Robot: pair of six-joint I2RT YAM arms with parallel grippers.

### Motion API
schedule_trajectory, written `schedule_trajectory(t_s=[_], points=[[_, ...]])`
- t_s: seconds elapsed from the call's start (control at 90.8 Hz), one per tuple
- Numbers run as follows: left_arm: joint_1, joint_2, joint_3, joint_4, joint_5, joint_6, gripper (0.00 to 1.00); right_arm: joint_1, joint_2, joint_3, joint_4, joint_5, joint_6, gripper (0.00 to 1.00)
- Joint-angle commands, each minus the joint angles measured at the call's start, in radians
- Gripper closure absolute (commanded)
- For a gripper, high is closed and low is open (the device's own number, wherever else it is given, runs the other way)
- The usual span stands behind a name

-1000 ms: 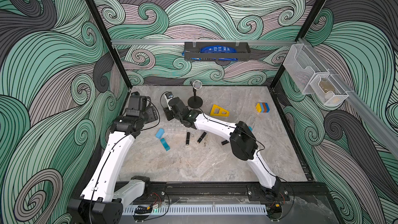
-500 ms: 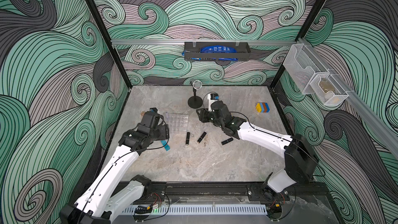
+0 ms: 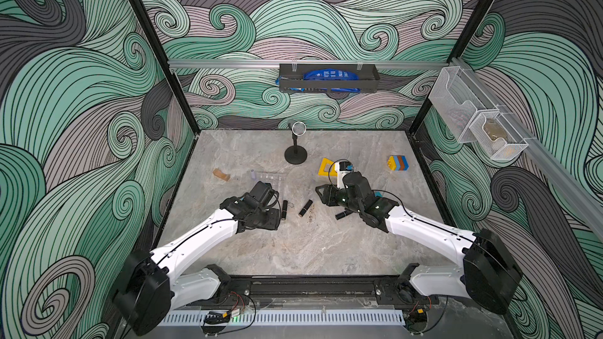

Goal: Arrange the lipsticks in the organizer
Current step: Pick up the lipstick at the center of the board.

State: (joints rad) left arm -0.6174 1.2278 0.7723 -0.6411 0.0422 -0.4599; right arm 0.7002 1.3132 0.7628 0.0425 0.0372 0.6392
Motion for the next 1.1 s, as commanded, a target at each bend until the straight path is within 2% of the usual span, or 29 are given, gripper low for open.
schedule_trajectory(t_s=[0.0,0.352,0.683,1.09], points=[[-0.008,0.074,0.054,0.043,0.061,0.017,0.37,-0.010,0.024,0.047,-0.041,-0.026,-0.002,0.50],[-0.034,0.311,0.169,0.035,-0.003,0.028,0.41,-0.017,0.053,0.021,-0.006,-0.050,0.003,0.50],[-0.081,0.413,0.244,0.010,-0.153,0.052,0.47,-0.023,0.073,0.018,0.004,-0.059,0.001,0.50],[-0.098,0.514,0.296,-0.004,-0.215,0.055,0.56,-0.025,0.085,0.009,0.018,-0.071,0.007,0.51]])
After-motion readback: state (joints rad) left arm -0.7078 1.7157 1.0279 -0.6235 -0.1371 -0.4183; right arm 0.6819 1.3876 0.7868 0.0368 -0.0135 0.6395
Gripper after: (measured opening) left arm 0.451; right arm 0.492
